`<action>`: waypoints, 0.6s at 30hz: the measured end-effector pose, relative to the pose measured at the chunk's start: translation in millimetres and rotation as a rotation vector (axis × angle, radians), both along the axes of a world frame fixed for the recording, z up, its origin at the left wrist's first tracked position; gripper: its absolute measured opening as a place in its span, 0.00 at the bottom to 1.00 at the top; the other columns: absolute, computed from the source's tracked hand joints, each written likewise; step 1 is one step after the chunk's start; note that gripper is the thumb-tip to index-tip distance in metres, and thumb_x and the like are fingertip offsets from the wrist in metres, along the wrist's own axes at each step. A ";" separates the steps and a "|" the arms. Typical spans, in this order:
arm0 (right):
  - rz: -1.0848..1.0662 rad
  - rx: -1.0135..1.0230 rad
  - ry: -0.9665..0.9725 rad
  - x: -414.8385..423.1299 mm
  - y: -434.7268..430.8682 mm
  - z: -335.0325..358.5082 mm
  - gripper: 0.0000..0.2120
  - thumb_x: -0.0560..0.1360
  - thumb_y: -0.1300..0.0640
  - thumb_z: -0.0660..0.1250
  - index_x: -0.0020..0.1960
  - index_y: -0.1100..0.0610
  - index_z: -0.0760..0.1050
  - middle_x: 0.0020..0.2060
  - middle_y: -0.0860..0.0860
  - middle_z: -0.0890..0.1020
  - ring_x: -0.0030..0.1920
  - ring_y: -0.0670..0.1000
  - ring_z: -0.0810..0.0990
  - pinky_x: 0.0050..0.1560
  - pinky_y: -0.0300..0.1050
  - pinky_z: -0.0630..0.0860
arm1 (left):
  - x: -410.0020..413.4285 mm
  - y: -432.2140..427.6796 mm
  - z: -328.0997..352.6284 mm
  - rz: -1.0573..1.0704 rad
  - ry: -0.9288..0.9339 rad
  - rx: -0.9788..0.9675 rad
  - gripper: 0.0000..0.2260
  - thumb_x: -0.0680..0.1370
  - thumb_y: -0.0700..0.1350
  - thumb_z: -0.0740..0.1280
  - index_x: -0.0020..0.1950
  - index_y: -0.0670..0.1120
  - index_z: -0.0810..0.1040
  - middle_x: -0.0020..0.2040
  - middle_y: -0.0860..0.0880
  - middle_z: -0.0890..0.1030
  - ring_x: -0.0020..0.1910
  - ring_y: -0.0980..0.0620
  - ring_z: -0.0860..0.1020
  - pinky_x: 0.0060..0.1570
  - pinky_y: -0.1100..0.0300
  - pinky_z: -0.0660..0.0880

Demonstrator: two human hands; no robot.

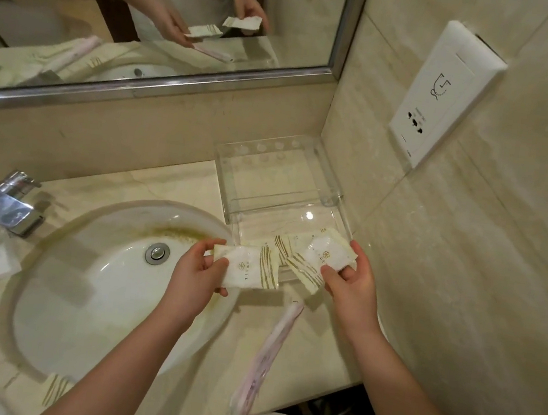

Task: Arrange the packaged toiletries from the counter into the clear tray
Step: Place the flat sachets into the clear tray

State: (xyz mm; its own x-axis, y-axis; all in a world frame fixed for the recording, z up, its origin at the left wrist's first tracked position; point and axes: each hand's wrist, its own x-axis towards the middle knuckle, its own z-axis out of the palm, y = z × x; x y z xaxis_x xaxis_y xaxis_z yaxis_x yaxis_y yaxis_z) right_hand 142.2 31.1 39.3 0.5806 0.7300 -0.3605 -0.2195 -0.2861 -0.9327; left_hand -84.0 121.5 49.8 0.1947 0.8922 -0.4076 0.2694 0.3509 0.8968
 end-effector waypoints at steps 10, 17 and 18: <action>-0.017 -0.112 0.249 16.7 19.1 3.8 0.10 0.82 0.54 0.61 0.55 0.58 0.79 0.47 0.59 0.86 0.40 0.52 0.85 0.38 0.47 0.78 | 48.5 38.4 -19.2 0.211 -0.104 -0.281 0.10 0.80 0.36 0.60 0.61 0.37 0.72 0.56 0.42 0.79 0.42 0.47 0.83 0.38 0.55 0.83; 0.057 -0.203 0.096 37.6 35.6 -3.9 0.07 0.77 0.62 0.67 0.54 0.62 0.78 0.31 0.50 0.77 0.24 0.44 0.70 0.27 0.40 0.65 | 79.9 60.2 -27.8 0.286 -0.156 -0.430 0.10 0.74 0.26 0.65 0.51 0.37 0.75 0.48 0.42 0.80 0.41 0.47 0.82 0.47 0.57 0.82; 0.032 -0.205 0.109 40.3 37.9 -4.6 0.04 0.77 0.61 0.68 0.51 0.59 0.79 0.28 0.47 0.77 0.23 0.42 0.70 0.27 0.40 0.65 | 82.7 64.4 -32.8 0.315 -0.143 -0.455 0.10 0.74 0.26 0.65 0.52 0.37 0.75 0.48 0.42 0.80 0.38 0.48 0.83 0.49 0.55 0.82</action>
State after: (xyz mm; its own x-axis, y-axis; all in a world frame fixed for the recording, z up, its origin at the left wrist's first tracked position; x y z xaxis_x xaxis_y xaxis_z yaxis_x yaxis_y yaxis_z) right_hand 182.6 69.0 34.7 0.5074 0.6526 -0.5627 -0.3038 -0.4757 -0.8255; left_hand -1.3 185.9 17.0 0.0289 0.6570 -0.7533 -0.0238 0.7539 0.6566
